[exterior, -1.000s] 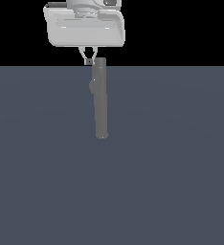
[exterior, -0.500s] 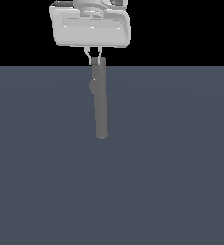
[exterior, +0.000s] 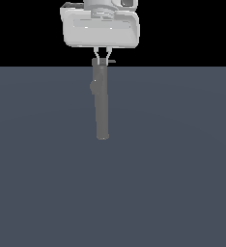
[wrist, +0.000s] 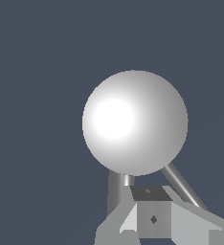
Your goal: Turn on the faucet by rotating a designated handle.
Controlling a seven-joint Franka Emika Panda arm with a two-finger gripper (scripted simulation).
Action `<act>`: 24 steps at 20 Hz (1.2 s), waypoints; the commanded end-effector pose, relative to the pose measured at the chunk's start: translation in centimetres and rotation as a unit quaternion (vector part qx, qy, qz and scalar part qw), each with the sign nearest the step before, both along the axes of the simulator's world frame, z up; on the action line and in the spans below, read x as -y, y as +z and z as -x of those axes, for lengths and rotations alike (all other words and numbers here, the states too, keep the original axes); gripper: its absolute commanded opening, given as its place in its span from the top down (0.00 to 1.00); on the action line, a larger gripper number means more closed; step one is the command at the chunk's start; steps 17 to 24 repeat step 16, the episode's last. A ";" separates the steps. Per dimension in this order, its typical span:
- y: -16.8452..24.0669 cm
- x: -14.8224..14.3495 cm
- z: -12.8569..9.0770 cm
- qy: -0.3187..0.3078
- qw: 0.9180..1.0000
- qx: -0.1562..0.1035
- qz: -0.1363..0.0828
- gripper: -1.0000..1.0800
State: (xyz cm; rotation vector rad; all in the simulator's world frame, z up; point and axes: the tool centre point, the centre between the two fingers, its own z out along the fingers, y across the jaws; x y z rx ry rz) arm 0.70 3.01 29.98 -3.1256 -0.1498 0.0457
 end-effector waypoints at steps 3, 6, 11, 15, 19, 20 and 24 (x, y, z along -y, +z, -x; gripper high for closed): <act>0.0 1.5 -2.0 -0.009 1.000 0.008 0.002 1.00; 0.0 2.3 -3.0 -0.013 1.000 0.009 0.003 1.00; 0.1 3.5 -4.5 -0.020 1.000 0.012 0.004 1.00; 0.1 4.5 -5.7 -0.025 1.000 0.014 0.006 1.00; 0.1 4.5 -5.7 -0.025 1.000 0.014 0.006 1.00; 0.1 4.5 -5.7 -0.025 1.000 0.014 0.006 1.00; 0.1 4.5 -5.7 -0.025 1.000 0.014 0.006 1.00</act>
